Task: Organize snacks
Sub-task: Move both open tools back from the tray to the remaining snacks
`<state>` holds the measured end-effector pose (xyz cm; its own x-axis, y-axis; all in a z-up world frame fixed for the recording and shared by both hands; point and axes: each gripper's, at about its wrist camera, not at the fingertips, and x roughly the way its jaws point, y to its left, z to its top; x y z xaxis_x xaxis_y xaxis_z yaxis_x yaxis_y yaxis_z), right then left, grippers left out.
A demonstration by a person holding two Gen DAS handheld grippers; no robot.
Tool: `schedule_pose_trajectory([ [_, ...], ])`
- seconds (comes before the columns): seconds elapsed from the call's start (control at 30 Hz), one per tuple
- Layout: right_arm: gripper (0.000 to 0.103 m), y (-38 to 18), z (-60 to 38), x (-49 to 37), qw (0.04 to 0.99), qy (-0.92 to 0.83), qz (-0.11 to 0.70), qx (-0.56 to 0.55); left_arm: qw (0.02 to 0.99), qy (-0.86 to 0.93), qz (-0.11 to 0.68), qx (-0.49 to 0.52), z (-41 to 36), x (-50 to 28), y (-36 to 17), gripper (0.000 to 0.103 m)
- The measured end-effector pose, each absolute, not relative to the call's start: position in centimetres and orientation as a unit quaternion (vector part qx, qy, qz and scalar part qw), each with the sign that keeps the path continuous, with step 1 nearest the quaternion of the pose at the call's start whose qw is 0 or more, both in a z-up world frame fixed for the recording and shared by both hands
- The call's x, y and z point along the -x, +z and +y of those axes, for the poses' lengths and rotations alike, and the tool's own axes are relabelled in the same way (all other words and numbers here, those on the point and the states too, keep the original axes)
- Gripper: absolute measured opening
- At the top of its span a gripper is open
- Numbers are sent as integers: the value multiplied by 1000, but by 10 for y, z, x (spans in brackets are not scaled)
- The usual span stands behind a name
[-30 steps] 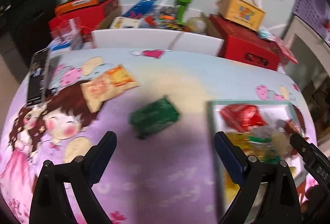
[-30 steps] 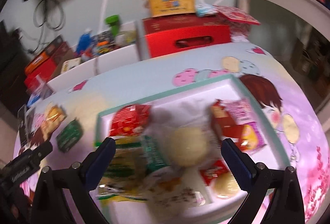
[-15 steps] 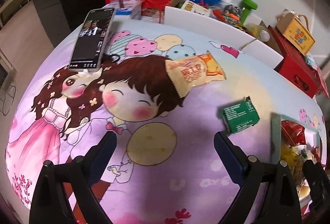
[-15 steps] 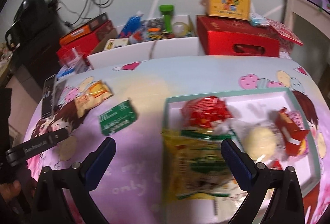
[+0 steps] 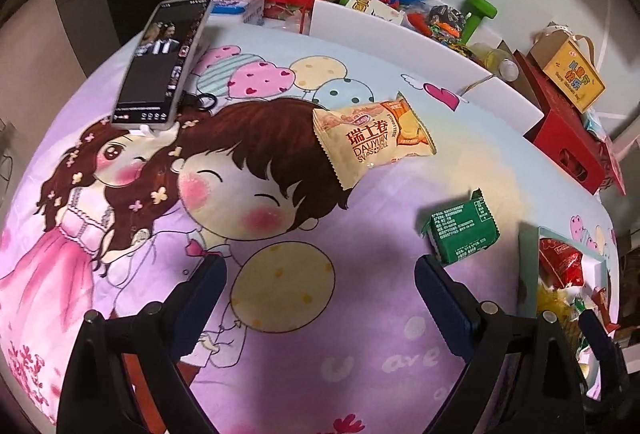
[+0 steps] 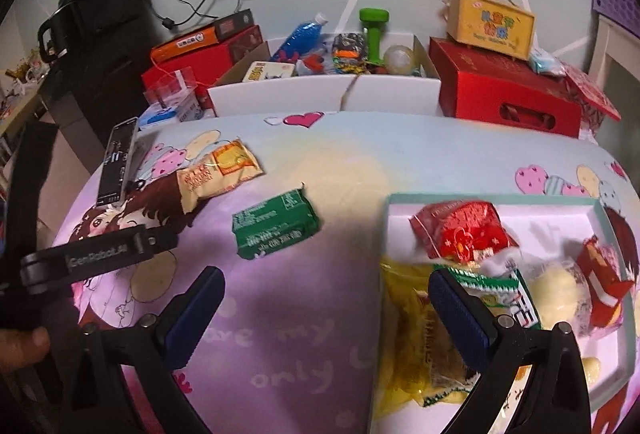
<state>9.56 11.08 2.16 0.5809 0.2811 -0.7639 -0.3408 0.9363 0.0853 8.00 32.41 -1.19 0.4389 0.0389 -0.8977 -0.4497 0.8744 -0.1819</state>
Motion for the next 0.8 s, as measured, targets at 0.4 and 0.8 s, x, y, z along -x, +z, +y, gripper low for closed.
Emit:
schedule_pose_trajectory([
  [0.4,103,22,109,-101,893,166,417,40,827,109,515,197,341,-90,-19,95],
  [0.8,103,13,152,-120,878,204,430,57,849,25,517,109,351,-123,-10,95],
])
